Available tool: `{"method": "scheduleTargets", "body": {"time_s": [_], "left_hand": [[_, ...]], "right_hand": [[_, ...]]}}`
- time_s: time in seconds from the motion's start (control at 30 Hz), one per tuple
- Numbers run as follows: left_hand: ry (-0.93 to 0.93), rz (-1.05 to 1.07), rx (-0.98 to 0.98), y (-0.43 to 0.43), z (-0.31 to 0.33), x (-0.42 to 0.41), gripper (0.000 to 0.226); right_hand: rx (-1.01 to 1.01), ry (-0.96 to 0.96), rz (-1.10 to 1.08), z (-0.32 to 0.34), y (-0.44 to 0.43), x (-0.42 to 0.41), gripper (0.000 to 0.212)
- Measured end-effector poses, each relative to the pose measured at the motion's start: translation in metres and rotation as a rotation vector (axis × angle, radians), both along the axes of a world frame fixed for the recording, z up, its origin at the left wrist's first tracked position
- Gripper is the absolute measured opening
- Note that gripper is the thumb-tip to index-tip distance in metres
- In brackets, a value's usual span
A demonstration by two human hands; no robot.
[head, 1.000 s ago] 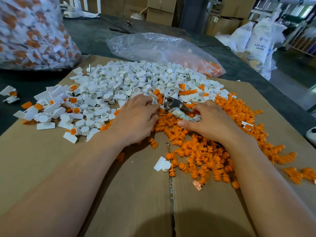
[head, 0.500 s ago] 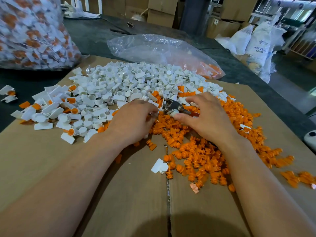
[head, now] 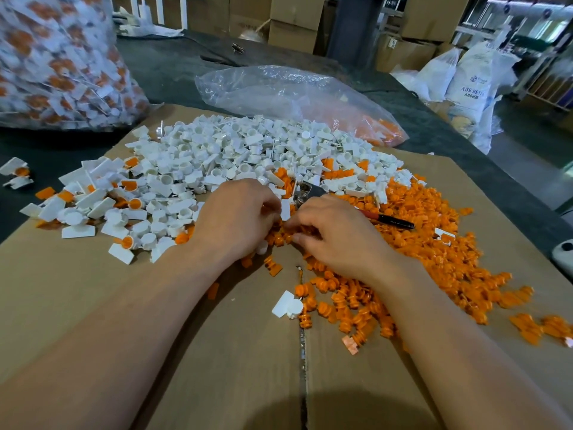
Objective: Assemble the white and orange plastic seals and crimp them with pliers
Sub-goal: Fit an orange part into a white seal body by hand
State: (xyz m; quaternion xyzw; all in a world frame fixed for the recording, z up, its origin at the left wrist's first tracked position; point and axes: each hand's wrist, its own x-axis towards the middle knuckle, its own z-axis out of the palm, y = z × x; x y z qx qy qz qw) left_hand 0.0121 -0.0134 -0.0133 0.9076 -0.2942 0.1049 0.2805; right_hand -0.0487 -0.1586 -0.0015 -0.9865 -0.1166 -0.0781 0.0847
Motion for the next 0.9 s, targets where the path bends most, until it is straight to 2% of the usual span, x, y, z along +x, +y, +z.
{"method": "scheduleTargets", "body": {"time_s": [0.2, 0.27, 0.37, 0.5, 0.57, 0.67, 0.8, 0.9], "left_hand": [[0.037, 0.018, -0.113, -0.0001, 0.0005, -0.0002, 0.007], [0.050, 0.002, -0.165, -0.0004, -0.0002, -0.0007, 0.018], [0.036, -0.040, -0.130, -0.0012, -0.0019, 0.0007, 0.036], [0.040, -0.059, -0.120, -0.0006, -0.0048, 0.0055, 0.048], [0.056, -0.072, -0.132, -0.0005, -0.0047, 0.0060, 0.052], [0.047, -0.094, -0.178, 0.0000, -0.0032, 0.0057, 0.054], [0.010, -0.087, -0.250, 0.0028, -0.0007, 0.0037, 0.044], [0.026, -0.088, -0.280, 0.0024, 0.0007, 0.0024, 0.040]], "right_hand": [[0.031, -0.027, -0.042, 0.0015, 0.0006, -0.0009, 0.016], [0.037, -0.016, -0.044, 0.0012, 0.0009, -0.0010, 0.015], [0.036, -0.008, -0.048, 0.0007, 0.0016, -0.0001, 0.012], [0.045, -0.031, -0.054, -0.0008, 0.0013, 0.0010, 0.008], [0.112, -0.048, -0.063, -0.0015, -0.0009, -0.0003, 0.006], [0.220, -0.087, -0.097, -0.0014, -0.0031, -0.0019, 0.007], [0.287, -0.122, -0.101, -0.0015, -0.0043, -0.0042, 0.007], [0.325, -0.191, -0.097, 0.0003, -0.0050, -0.0067, 0.027]]}}
